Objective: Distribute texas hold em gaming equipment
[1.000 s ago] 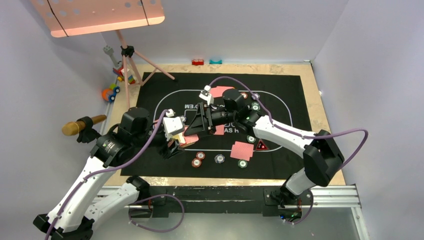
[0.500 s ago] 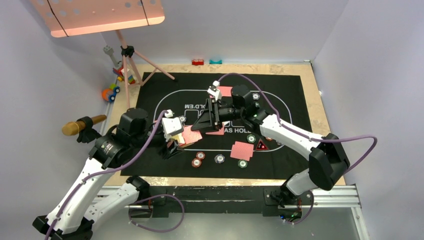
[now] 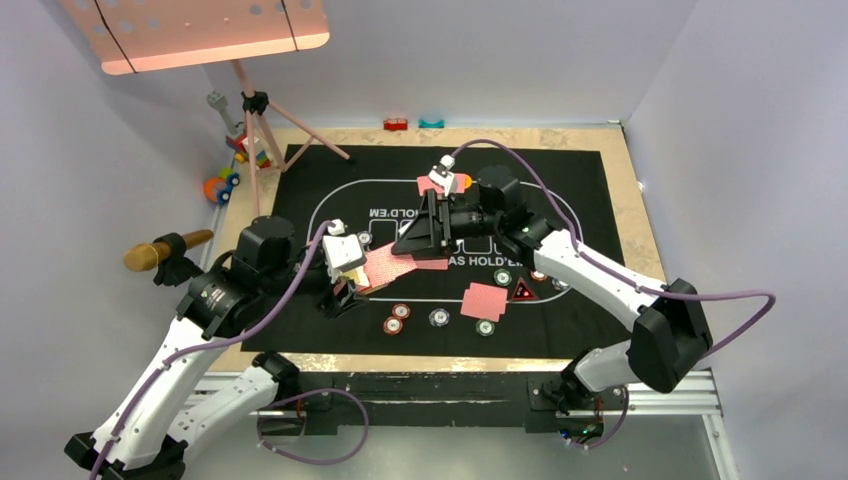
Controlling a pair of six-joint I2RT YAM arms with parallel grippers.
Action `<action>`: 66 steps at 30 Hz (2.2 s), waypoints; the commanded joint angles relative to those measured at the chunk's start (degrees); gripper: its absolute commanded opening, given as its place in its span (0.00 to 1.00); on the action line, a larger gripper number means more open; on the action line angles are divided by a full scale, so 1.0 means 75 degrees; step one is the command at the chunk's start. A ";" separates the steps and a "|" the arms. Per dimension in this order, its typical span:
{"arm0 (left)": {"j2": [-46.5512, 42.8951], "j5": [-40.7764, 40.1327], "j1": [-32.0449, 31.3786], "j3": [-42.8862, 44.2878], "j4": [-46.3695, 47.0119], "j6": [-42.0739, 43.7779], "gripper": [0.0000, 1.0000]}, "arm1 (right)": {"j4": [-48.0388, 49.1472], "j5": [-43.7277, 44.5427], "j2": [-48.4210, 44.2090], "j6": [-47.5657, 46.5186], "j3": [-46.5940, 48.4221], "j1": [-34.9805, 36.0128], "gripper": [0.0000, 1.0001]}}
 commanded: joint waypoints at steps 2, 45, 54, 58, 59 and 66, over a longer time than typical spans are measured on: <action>-0.0059 0.0175 0.0047 0.0207 0.0473 -0.0117 0.00 | 0.0171 0.0068 -0.0030 -0.0002 0.0445 0.0350 0.86; -0.0109 0.0143 0.0053 0.0160 0.0384 -0.0104 0.00 | -0.0409 -0.0218 -0.0626 -0.0105 0.0603 -0.0972 0.00; -0.0153 0.0175 0.0057 0.0119 0.0327 -0.0098 0.00 | -0.0403 0.0235 0.0929 -0.0931 0.0222 -0.1448 0.00; -0.0153 0.0238 0.0055 0.0112 0.0324 -0.0118 0.00 | -0.0409 0.0877 0.2180 -0.1373 0.0323 -0.1444 0.00; -0.0159 0.0225 0.0061 0.0113 0.0325 -0.0111 0.00 | -0.0532 0.0906 0.2511 -0.1460 0.0401 -0.1449 0.00; -0.0211 0.0210 0.0053 0.0013 0.0265 -0.0129 0.00 | -0.1056 0.1555 0.3923 -0.2290 0.1107 -0.1449 0.00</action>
